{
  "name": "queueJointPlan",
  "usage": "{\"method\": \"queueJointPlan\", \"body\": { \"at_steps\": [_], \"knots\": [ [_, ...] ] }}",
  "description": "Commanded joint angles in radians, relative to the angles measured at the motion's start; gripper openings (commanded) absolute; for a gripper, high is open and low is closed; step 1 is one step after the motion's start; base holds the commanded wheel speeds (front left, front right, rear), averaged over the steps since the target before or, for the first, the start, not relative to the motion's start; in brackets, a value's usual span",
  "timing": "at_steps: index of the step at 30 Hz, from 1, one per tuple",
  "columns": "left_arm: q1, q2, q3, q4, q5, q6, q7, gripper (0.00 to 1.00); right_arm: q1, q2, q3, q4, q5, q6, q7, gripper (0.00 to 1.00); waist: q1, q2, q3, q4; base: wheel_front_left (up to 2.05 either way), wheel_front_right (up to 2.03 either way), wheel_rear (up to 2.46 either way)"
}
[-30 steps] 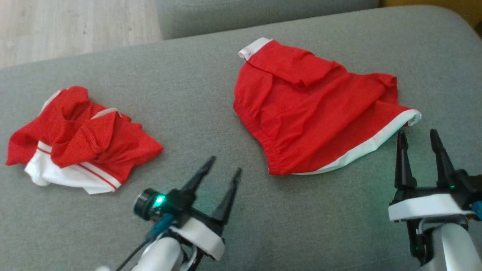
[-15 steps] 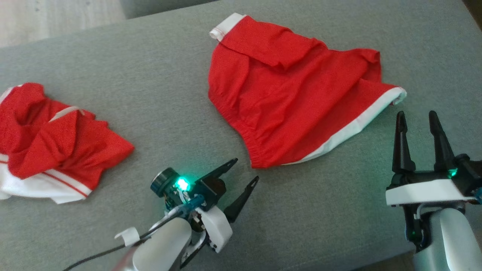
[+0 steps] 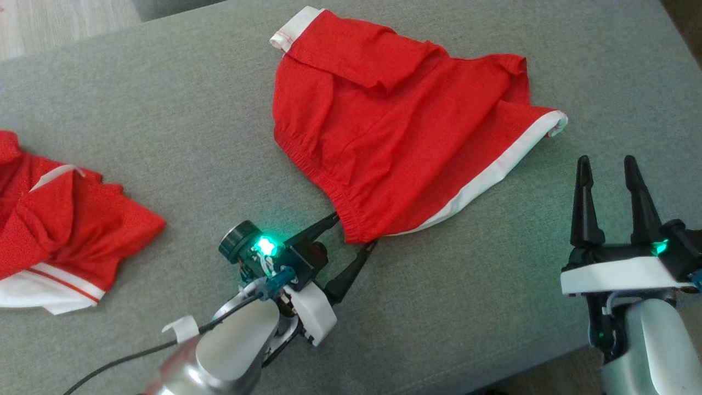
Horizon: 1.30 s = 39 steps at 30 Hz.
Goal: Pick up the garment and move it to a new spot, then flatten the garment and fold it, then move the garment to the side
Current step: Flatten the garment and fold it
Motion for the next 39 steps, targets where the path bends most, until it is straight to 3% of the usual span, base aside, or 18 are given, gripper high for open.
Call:
{"method": "queueJointPlan", "body": {
  "at_steps": [1, 14, 15, 16, 17, 28, 39],
  "knots": [
    [-0.035, 0.002, 0.016, -0.019, -0.008, 0.002, -0.014, 1.00, -0.022, -0.006, 0.018, -0.032, 0.007, -0.001, -0.011, 1.00, -0.0001, 0.0000, -0.001, 0.000, 0.00, 0.00, 0.00],
    [-0.075, 0.003, -0.028, 0.034, -0.021, 0.002, -0.030, 1.00, -0.037, -0.006, 0.030, -0.028, 0.014, -0.001, -0.011, 1.00, -0.0001, 0.0000, 0.011, -0.021, 0.00, 0.00, 0.00],
    [-0.079, 0.003, -0.030, 0.036, -0.024, 0.002, -0.031, 0.95, -0.037, -0.006, 0.029, -0.028, 0.015, -0.001, -0.011, 1.00, -0.0001, 0.0000, 0.011, -0.021, 0.00, 0.00, 0.00],
    [-0.081, 0.003, -0.032, 0.039, -0.026, 0.002, -0.032, 0.20, -0.038, -0.006, 0.028, -0.027, 0.015, -0.001, -0.011, 1.00, -0.0001, 0.0000, 0.012, -0.022, 0.00, 0.00, 0.00],
    [-0.083, 0.002, -0.036, 0.041, -0.029, 0.002, -0.033, 0.00, -0.038, -0.006, 0.028, -0.027, 0.016, -0.001, -0.011, 1.00, -0.0001, 0.0000, 0.011, -0.023, 0.00, 0.00, 0.00],
    [-0.069, 0.013, -0.019, 0.050, -0.054, 0.039, -0.053, 0.00, -0.022, -0.006, 0.028, 0.004, 0.001, -0.001, -0.011, 1.00, -0.0001, 0.0000, -0.047, 0.041, 0.00, 0.00, 0.00],
    [-0.015, 0.048, -0.001, -0.007, -0.071, 0.083, -0.062, 0.00, -0.009, -0.006, 0.050, 0.175, -0.007, -0.001, 0.001, 1.00, -0.0001, 0.0000, -0.103, 0.116, 0.00, 0.00, 0.00]
  ]
}}
